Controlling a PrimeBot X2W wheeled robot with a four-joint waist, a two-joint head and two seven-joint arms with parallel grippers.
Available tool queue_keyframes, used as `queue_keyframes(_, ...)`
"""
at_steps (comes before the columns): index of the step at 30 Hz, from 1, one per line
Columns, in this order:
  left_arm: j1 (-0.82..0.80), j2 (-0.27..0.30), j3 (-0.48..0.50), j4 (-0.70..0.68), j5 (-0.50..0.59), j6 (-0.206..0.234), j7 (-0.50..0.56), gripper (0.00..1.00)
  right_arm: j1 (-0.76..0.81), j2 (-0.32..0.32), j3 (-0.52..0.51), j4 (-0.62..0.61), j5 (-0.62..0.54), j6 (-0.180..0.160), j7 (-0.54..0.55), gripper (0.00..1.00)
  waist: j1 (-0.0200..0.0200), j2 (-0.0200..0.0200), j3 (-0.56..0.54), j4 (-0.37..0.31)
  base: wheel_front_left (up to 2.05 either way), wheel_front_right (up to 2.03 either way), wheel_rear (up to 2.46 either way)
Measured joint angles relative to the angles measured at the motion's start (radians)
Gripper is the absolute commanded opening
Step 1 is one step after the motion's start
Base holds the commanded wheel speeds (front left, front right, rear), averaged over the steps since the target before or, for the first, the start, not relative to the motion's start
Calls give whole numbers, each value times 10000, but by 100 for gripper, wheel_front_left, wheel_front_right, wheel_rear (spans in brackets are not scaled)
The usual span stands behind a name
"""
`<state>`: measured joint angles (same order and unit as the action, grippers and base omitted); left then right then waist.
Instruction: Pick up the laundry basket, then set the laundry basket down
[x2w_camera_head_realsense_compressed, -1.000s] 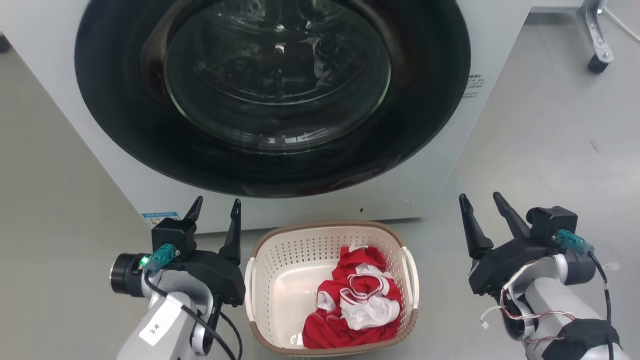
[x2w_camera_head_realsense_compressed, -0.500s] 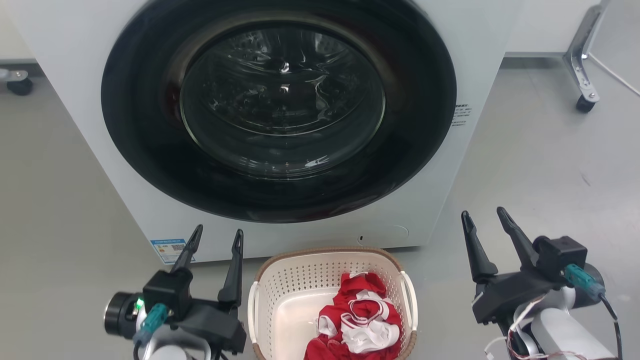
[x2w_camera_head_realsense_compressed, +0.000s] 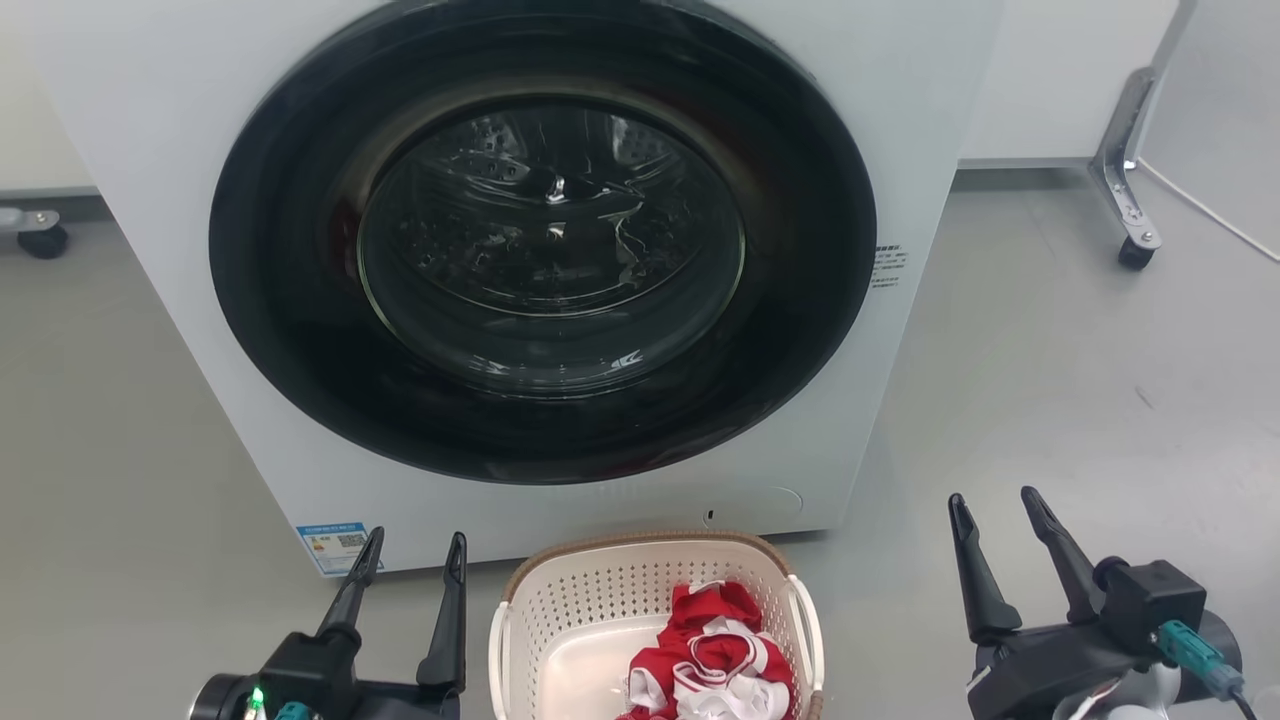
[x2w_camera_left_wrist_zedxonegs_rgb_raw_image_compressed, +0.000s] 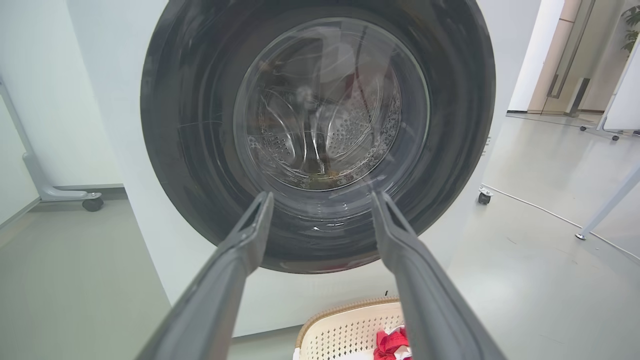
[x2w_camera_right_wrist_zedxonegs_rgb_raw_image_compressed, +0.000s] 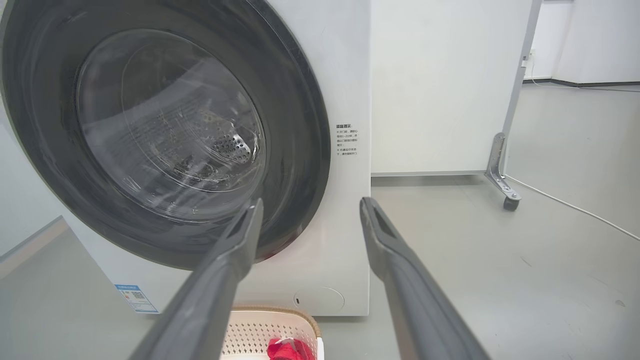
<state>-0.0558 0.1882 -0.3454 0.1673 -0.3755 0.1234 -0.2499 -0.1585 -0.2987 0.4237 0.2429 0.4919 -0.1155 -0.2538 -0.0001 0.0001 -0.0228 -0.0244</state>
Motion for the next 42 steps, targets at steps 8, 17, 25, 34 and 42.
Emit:
queue_keyframes(8,558,-31,301,-405,31,6,79,100,707,-61,-357,-437,-284,-86,0,100,0,-1,-110,-50,0,0,0)
queue_keyframes(17,802,-44,541,-654,188,8,407,100,919,-61,-594,-757,-474,-90,0,100,1,-1,-91,-44,0,0,0)
queue_keyframes(25,888,-276,815,-775,339,10,727,100,933,-56,-571,-890,-543,-90,0,100,1,0,-63,-19,0,0,0)
queue_keyframes(34,1057,-378,966,-899,541,10,1089,100,1031,-27,-543,-959,-606,-90,0,100,1,0,-45,37,0,0,0)
queue_keyframes(42,1061,-487,1068,-1070,652,10,1352,100,1036,-23,-541,-991,-612,-90,0,100,1,0,-10,85,0,0,0)
